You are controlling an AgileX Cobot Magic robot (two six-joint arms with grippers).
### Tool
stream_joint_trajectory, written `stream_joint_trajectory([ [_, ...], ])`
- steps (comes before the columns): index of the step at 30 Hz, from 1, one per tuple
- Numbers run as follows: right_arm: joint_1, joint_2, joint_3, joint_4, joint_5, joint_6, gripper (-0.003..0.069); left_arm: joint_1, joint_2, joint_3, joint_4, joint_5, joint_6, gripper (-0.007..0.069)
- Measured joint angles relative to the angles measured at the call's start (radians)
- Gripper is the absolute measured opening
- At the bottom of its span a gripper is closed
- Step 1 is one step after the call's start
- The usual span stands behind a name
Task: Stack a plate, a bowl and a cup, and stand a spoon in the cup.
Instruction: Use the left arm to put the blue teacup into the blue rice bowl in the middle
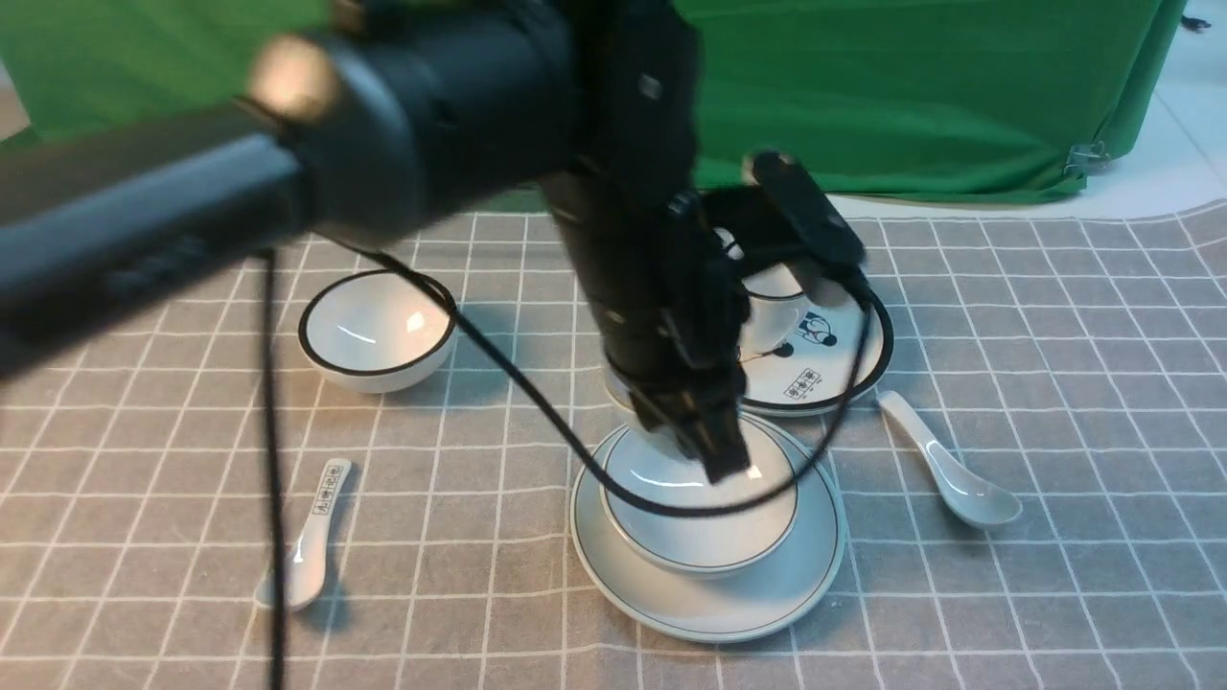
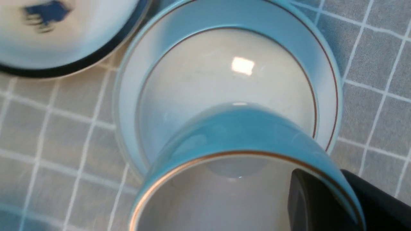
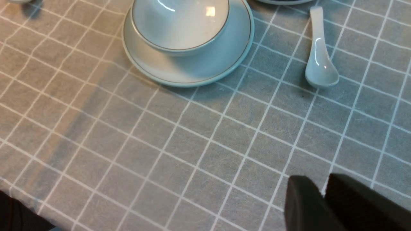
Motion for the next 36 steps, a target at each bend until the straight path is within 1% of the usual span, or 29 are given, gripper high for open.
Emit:
stream_joint_trajectory([
  [3, 0.000, 0.000, 0.000, 0.004, 0.000, 0.000, 0.0144, -0.018, 0.076, -0.030, 0.020, 0.003, 0.000, 0.0036],
  [9, 0.000, 0.000, 0.000, 0.004, 0.000, 0.000, 0.0144, -0.019, 0.141, -0.041, 0.049, -0.011, 0.000, 0.0036],
  [21, 0.000, 0.000, 0.000, 0.007, 0.011, 0.000, 0.0144, -0.020, 0.183, -0.050, 0.066, -0.035, 0.002, 0.0040],
  [24, 0.000, 0.000, 0.000, 0.007, 0.012, 0.001, 0.0144, -0.020, 0.186, -0.050, 0.059, -0.032, 0.003, 0.0059],
  [26, 0.000, 0.000, 0.000, 0.007, 0.011, 0.006, 0.0148, -0.020, 0.189, -0.050, 0.059, -0.029, 0.007, 0.0083],
  [27, 0.000, 0.000, 0.000, 0.007, 0.006, 0.018, 0.0163, -0.020, 0.193, -0.050, 0.062, -0.025, 0.015, 0.0120],
  [28, 0.000, 0.001, 0.000, 0.007, 0.001, 0.036, 0.0180, -0.020, 0.194, -0.050, 0.064, -0.021, 0.017, 0.0139],
  [29, 0.000, 0.004, -0.001, 0.007, -0.003, 0.052, 0.0224, -0.020, 0.195, -0.051, 0.068, -0.016, 0.018, 0.0184],
  [30, 0.000, 0.005, -0.002, 0.007, -0.003, 0.058, 0.0232, -0.020, 0.196, -0.051, 0.069, -0.015, 0.018, 0.0192],
  [31, 0.000, 0.026, -0.004, 0.007, -0.003, 0.075, 0.0309, -0.020, 0.196, -0.057, 0.070, -0.012, 0.018, 0.0269],
  [32, 0.000, 0.054, -0.004, 0.007, -0.002, 0.093, 0.0360, -0.020, 0.195, -0.065, 0.070, -0.012, 0.017, 0.0323],
  [35, 0.000, 0.107, -0.004, 0.007, -0.001, 0.107, 0.0423, -0.020, 0.184, -0.078, 0.070, -0.012, 0.001, 0.0410],
  [36, 0.000, 0.131, -0.004, 0.007, -0.006, 0.112, 0.0440, -0.020, 0.176, -0.085, 0.070, -0.011, -0.008, 0.0451],
])
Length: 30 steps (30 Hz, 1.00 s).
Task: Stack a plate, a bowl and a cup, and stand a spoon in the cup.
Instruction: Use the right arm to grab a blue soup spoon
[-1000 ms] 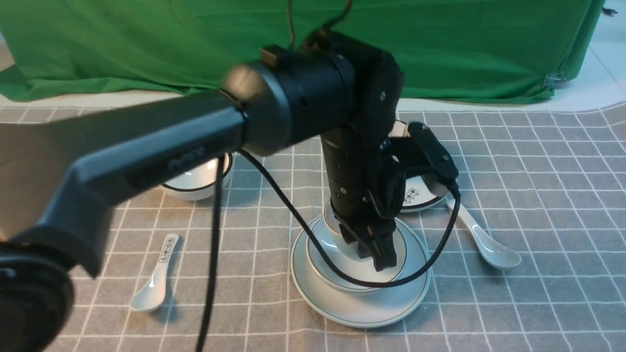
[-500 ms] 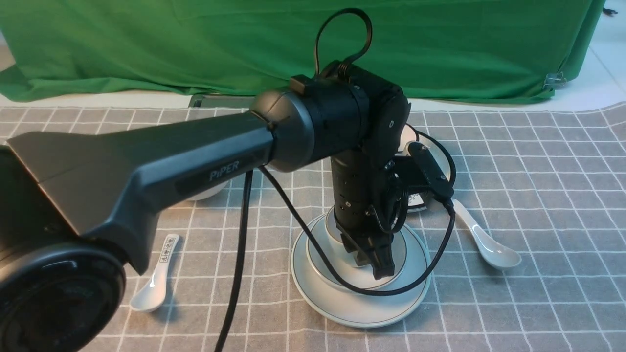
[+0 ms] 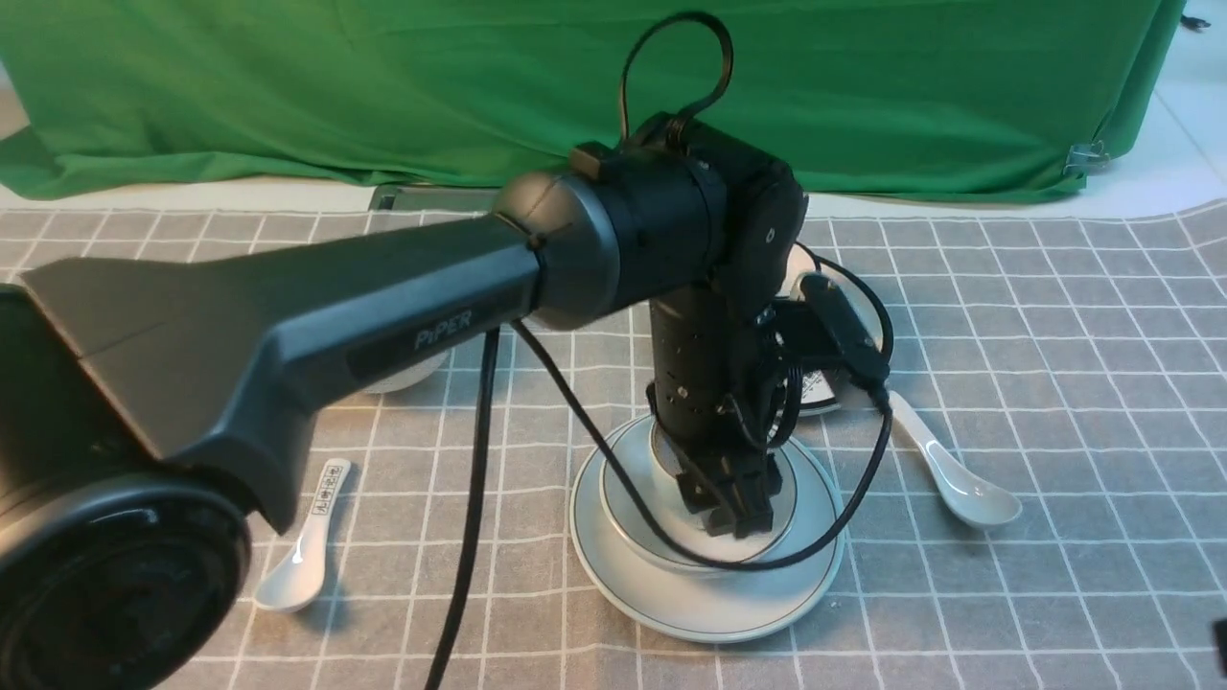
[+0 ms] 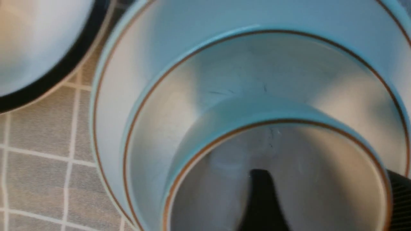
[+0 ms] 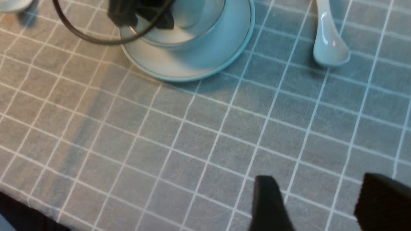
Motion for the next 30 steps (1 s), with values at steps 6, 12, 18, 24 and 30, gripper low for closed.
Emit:
stream_joint_trajectory([
  [6, 0.000, 0.230, -0.056, -0.003, -0.082, -0.033, 0.0438, 0.000, -0.126, -0.046, -0.012, 0.020, -0.087, 0.0562],
  [12, 0.000, 0.608, -0.262, -0.004, -0.106, -0.106, 0.0430, 0.002, -0.402, -0.008, -0.056, 0.047, -0.184, 0.0221],
  [18, 0.000, 0.884, -0.454, -0.007, -0.096, -0.162, 0.0430, 0.004, -0.686, 0.223, -0.071, -0.012, -0.250, 0.0020],
  [24, 0.000, 1.114, -0.626, -0.033, -0.091, -0.182, 0.0430, 0.004, -1.057, 0.639, -0.107, -0.325, -0.312, 0.0006],
  [30, 0.000, 1.261, -0.729, -0.092, -0.087, -0.189, 0.0430, 0.004, -1.366, 0.989, -0.134, -0.708, -0.339, 0.0008],
])
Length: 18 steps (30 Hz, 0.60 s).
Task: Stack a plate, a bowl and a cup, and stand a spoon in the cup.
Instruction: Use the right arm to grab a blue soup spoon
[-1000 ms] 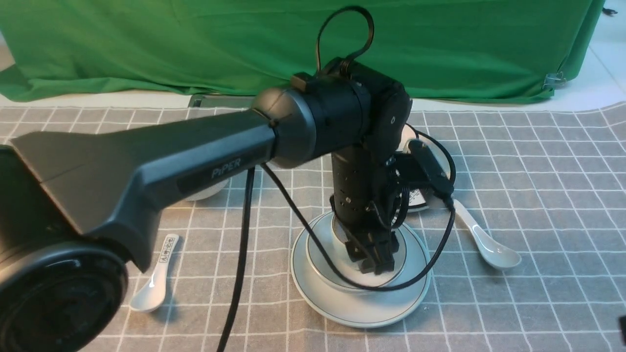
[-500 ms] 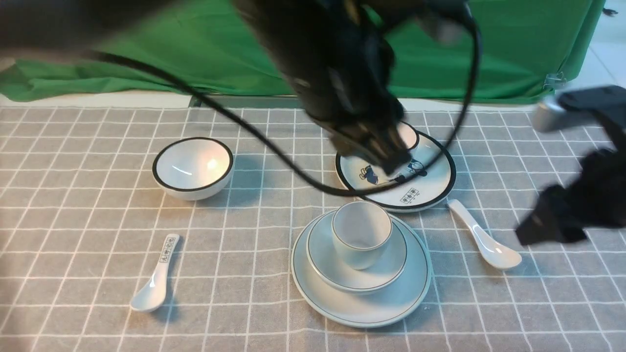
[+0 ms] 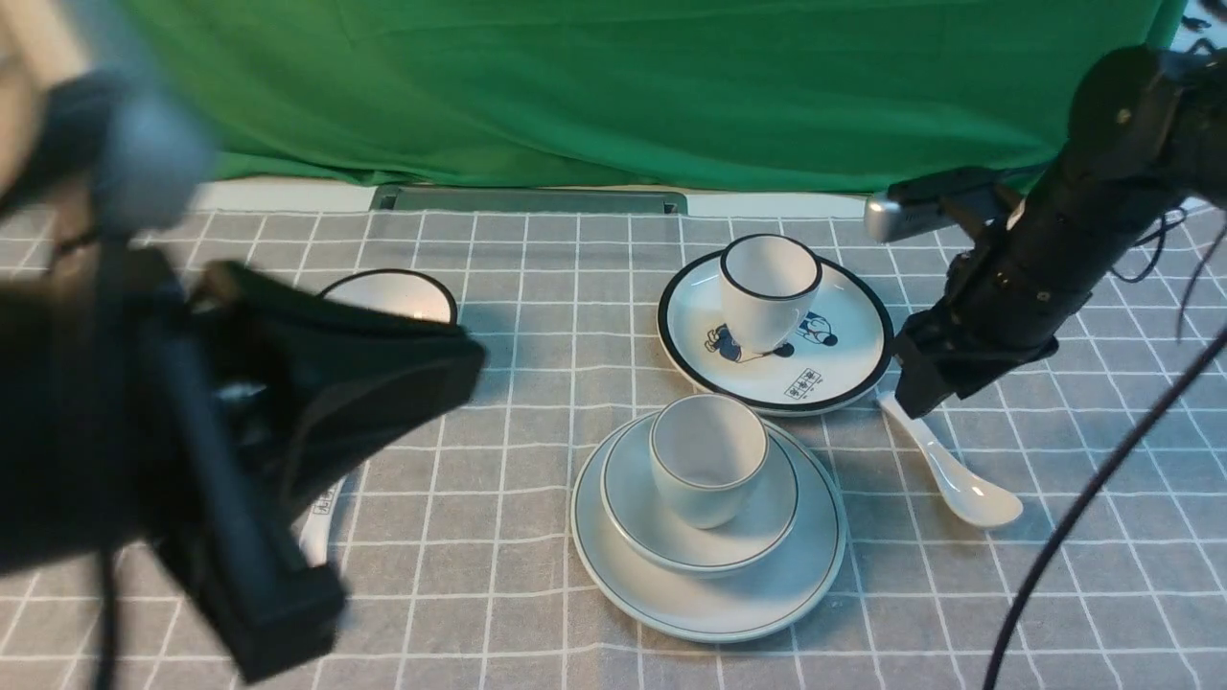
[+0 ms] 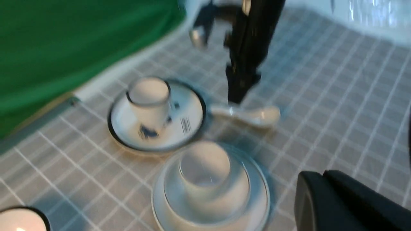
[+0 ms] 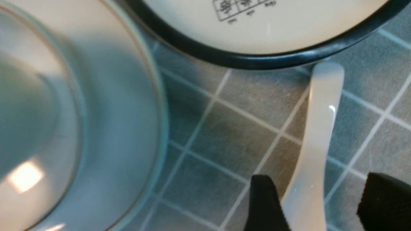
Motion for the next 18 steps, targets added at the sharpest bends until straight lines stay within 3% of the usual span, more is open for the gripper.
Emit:
stream_joint_trajectory([
  [5, 0.000, 0.076, -0.021, -0.035, -0.015, -0.001, 0.0430, 0.000, -0.110, 0.128, -0.040, -0.145, -0.005, 0.0008],
  [18, 0.000, 0.186, -0.072, -0.045, -0.100, -0.001, 0.0428, 0.000, -0.118, 0.136, -0.089, -0.152, -0.005, 0.0010],
])
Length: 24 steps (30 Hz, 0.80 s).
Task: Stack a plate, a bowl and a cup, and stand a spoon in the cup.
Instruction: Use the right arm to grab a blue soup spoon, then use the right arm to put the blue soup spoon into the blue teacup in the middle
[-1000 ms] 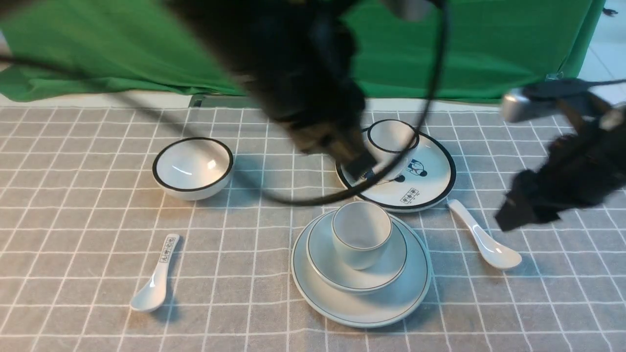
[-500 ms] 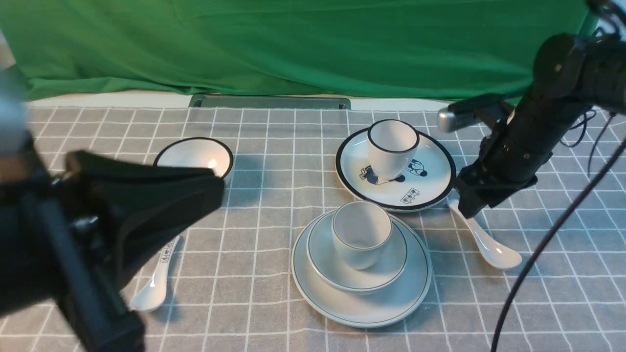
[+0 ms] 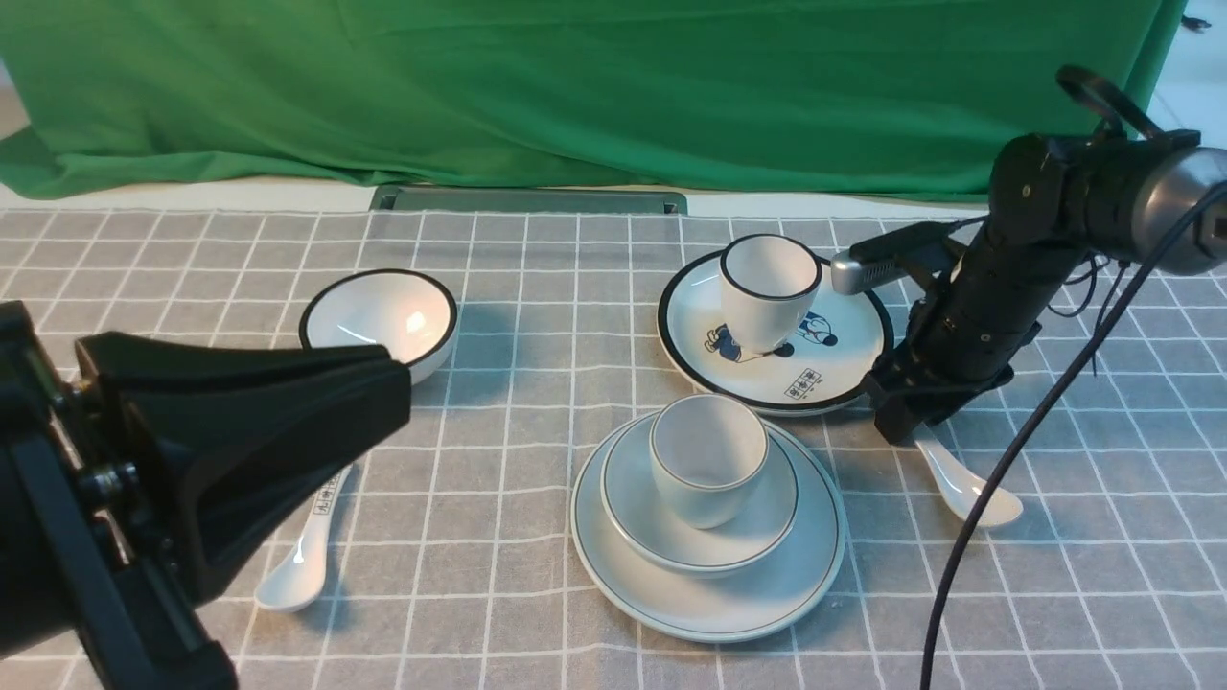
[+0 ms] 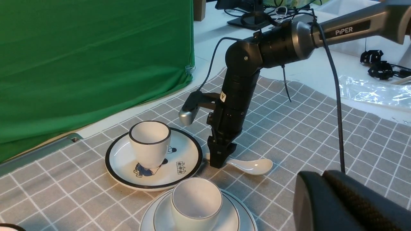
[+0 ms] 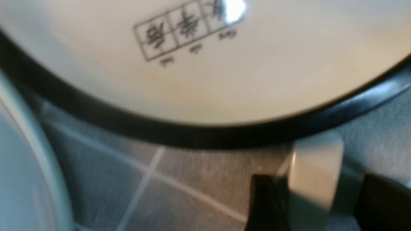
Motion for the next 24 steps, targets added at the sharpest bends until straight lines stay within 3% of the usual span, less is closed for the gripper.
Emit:
stream_joint_trajectory([
  [3, 0.000, 0.006, -0.010, -0.002, 0.015, 0.000, 0.0411, 0.000, 0.000, 0.000, -0.014, 0.025, 0.000, 0.0010],
  [6, 0.000, 0.007, -0.010, -0.009, 0.025, 0.000, 0.0345, 0.000, 0.000, 0.000, -0.017, 0.039, 0.000, 0.0010],
  [7, 0.000, 0.008, -0.013, -0.016, 0.042, 0.000, 0.0212, 0.000, 0.000, 0.000, -0.017, 0.048, 0.000, 0.0010],
  [8, 0.000, 0.008, -0.013, -0.018, 0.051, 0.000, 0.0176, 0.000, 0.000, 0.000, -0.017, 0.056, 0.000, 0.0010],
  [14, 0.000, -0.042, 0.005, -0.001, 0.207, 0.019, 0.0180, 0.000, -0.001, 0.000, 0.023, 0.093, 0.002, 0.0010],
  [19, 0.008, -0.206, 0.086, 0.002, 0.212, 0.042, 0.0180, 0.000, -0.001, 0.000, 0.032, 0.108, 0.002, 0.0010],
  [22, 0.052, -0.439, 0.257, 0.017, 0.090, 0.080, 0.0180, 0.000, -0.001, 0.000, 0.033, 0.108, 0.002, 0.0010],
  [24, 0.117, -0.604, 0.411, 0.070, -0.097, 0.089, 0.0180, 0.000, -0.001, 0.000, 0.033, 0.108, 0.002, 0.0010],
])
